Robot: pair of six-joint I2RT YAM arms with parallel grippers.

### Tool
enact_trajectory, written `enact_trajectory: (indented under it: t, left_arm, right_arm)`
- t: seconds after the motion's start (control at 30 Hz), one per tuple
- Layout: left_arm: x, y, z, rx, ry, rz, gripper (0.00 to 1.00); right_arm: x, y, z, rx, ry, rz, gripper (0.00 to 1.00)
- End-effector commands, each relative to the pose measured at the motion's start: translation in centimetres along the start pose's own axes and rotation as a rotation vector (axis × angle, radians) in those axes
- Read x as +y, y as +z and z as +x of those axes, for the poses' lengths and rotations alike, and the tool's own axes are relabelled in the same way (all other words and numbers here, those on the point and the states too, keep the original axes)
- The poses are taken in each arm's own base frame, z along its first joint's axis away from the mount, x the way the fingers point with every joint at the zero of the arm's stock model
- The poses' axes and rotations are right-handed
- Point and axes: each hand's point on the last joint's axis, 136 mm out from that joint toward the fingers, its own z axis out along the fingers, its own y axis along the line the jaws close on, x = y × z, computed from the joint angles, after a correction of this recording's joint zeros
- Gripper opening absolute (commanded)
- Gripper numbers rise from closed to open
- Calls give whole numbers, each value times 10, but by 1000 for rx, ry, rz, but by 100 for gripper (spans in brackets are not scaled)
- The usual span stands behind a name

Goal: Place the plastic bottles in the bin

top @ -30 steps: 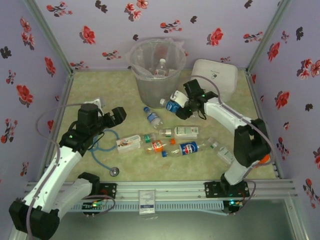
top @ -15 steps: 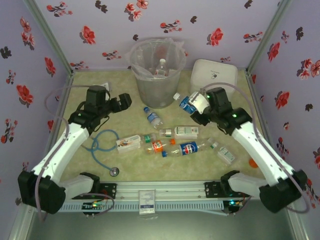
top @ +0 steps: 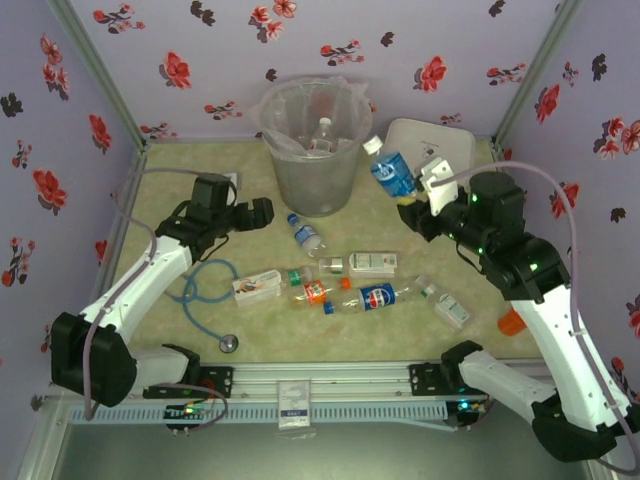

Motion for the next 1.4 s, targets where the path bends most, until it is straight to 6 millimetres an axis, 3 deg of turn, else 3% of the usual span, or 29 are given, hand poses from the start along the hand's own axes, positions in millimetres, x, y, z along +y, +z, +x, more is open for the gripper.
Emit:
enact_trajectory:
  t: [0.0,0.13,0.33,0.47,0.63,0.73,0.93,1.17,1.27,1.37]
  left_arm:
    - [9,-3,25,53,61,-37,96]
    - [12,-3,52,119,97,-46,96]
    - [14,-12,81,181,135,-56,96]
    - [7,-15,78,139,85,-41,96]
    - [-11,-18,71,91,73,20,96]
    - [-5,-21,74,101,77,-4,96]
    - [3,-26,79,89,73,-28,95]
    - [6,-30,82,85,56,-25,95]
    - [7,-32,84,83,55,-25,95]
    - [7,-33,84,87,61,-29,95]
  right_arm:
    - [-9,10,-37,-73,59,17,16]
    - [-18,35,-62,-90,111,17,16]
    - [-36,91,-102,-184,166,38,14]
    - [-47,131,-126,-274,233,49,15]
    - [-44,174,-147,-323,268,17,15]
    - [-37,206,-146,-305,294,-3,15]
    - [3,263,-143,-337,266,-95,17]
    - [13,314,-114,-244,270,-105,22]
    - [16,327,-96,-183,281,-107,29]
    - [18,331,-85,-152,292,-109,45]
